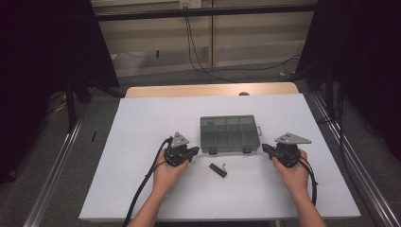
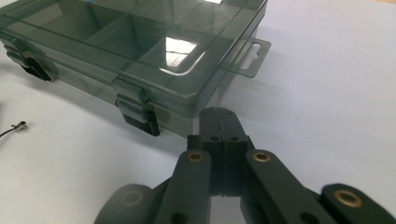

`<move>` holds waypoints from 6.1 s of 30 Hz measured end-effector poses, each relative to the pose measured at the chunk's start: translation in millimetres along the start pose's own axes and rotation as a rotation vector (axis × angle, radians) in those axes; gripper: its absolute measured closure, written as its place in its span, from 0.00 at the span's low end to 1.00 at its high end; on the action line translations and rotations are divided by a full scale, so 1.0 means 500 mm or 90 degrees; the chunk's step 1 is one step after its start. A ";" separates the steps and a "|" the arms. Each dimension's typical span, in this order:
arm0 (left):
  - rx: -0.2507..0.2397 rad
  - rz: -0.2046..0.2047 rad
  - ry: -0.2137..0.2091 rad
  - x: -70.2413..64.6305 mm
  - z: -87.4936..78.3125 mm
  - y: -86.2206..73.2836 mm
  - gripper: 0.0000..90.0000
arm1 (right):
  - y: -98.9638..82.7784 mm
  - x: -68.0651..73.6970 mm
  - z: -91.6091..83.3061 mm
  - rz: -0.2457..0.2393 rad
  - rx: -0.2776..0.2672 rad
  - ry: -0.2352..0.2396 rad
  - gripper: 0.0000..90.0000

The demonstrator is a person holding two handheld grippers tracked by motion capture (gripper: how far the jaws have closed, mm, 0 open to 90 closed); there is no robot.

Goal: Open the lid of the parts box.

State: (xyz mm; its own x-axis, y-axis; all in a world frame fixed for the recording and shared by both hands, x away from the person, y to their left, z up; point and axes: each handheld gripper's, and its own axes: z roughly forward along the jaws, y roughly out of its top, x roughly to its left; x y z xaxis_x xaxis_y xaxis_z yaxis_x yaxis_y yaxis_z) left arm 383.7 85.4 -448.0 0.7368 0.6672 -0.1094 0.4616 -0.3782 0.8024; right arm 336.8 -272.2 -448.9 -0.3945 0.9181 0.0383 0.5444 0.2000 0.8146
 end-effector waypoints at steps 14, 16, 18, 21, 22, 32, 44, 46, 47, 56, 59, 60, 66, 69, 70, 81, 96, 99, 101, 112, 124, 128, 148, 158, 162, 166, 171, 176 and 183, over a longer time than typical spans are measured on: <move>0.004 -0.003 -0.005 -0.003 0.008 0.000 1.00 | -0.001 0.002 0.008 -0.013 0.013 0.012 1.00; 0.004 -0.001 -0.003 -0.003 0.008 0.000 1.00 | -0.001 0.002 0.009 -0.013 0.014 0.013 1.00; 0.005 -0.001 -0.005 -0.003 0.009 0.000 1.00 | -0.002 0.002 0.010 -0.015 0.014 0.013 1.00; 0.009 -0.002 -0.004 -0.003 0.010 -0.001 1.00 | -0.002 0.002 0.010 -0.016 0.013 0.014 1.00; 0.011 -0.002 -0.004 -0.004 0.011 -0.001 1.00 | -0.002 0.002 0.010 -0.016 0.013 0.015 1.00; 0.011 0.002 -0.001 -0.006 0.014 -0.002 1.00 | -0.002 0.000 0.009 -0.016 0.009 0.021 1.00; 0.011 0.002 0.001 -0.007 0.013 -0.001 0.99 | -0.001 -0.001 0.008 -0.014 0.005 0.028 1.00; 0.012 0.002 0.000 -0.007 0.013 -0.001 0.99 | -0.002 -0.001 0.007 -0.010 0.004 0.031 1.00; 0.011 0.002 0.001 -0.007 0.013 -0.001 0.99 | -0.002 -0.001 0.007 -0.010 0.004 0.031 1.00; 0.013 -0.001 -0.002 -0.009 0.011 0.000 0.99 | -0.001 0.000 0.007 -0.012 0.002 0.032 1.00; 0.014 -0.001 -0.002 -0.009 0.010 0.000 0.99 | 0.000 0.001 0.006 -0.010 0.001 0.032 1.00; 0.014 0.001 -0.001 -0.008 0.009 0.001 0.99 | 0.000 0.001 0.006 -0.011 0.000 0.031 1.00; 0.004 -0.003 -0.002 -0.009 0.003 0.006 0.99 | 0.000 0.001 0.004 -0.010 0.000 0.032 1.00; 0.001 -0.004 -0.004 -0.009 0.001 0.007 0.99 | 0.001 0.001 0.004 -0.011 -0.004 0.033 1.00; 0.001 -0.004 -0.004 -0.009 0.000 0.008 0.99 | 0.001 0.001 0.003 -0.011 -0.004 0.033 1.00; -0.001 -0.005 -0.008 -0.013 0.001 0.010 0.99 | 0.005 0.003 0.000 0.003 -0.023 0.041 1.00; -0.018 -0.003 -0.010 -0.018 -0.004 0.024 0.98 | 0.009 0.006 -0.004 0.010 -0.042 0.042 1.00; -0.022 -0.001 -0.011 -0.018 -0.004 0.026 0.98 | 0.010 0.006 -0.006 0.011 -0.053 0.048 1.00; -0.027 -0.003 -0.011 -0.018 -0.004 0.028 0.98 | 0.011 0.007 -0.006 0.009 -0.059 0.046 1.00; -0.050 0.001 0.004 -0.018 0.003 0.036 0.98 | 0.017 0.011 -0.006 0.020 -0.082 0.042 1.00; -0.061 0.006 0.012 -0.017 0.012 0.034 0.98 | 0.021 0.014 -0.002 0.014 -0.088 0.016 0.96; -0.063 0.005 0.012 -0.017 0.013 0.034 0.98 | 0.022 0.013 -0.001 0.003 -0.095 -0.001 0.91; -0.065 0.002 0.004 -0.013 0.017 0.036 0.98 | 0.052 0.011 0.011 -0.014 -0.132 -0.053 0.93; -0.066 0.003 0.004 -0.015 0.020 0.036 0.98 | 0.068 0.007 0.020 0.005 -0.143 -0.061 0.94; -0.067 0.001 0.003 -0.017 0.021 0.035 0.98 | 0.082 0.007 0.023 0.012 -0.151 -0.066 0.95; -0.064 0.007 0.003 -0.017 0.022 0.035 0.98 | 0.091 0.003 0.032 0.024 -0.156 -0.072 0.95; -0.065 0.006 -0.002 -0.019 0.024 0.035 0.98 | 0.106 0.001 0.036 0.031 -0.170 -0.078 0.96; -0.067 0.010 0.000 -0.022 0.028 0.034 0.98 | 0.111 -0.003 0.043 0.048 -0.179 -0.079 0.97; -0.067 0.011 0.000 -0.023 0.028 0.034 0.98 | 0.128 -0.005 0.050 0.048 -0.185 -0.094 0.97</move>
State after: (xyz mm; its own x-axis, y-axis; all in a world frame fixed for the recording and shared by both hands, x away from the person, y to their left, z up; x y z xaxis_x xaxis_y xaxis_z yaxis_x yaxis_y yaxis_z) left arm 390.2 62.2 -441.3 0.7437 0.6617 -0.0952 0.3947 -0.3197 0.8614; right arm 391.3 -253.2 -411.6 -0.2377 0.9706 0.0377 0.3255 0.0430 0.9446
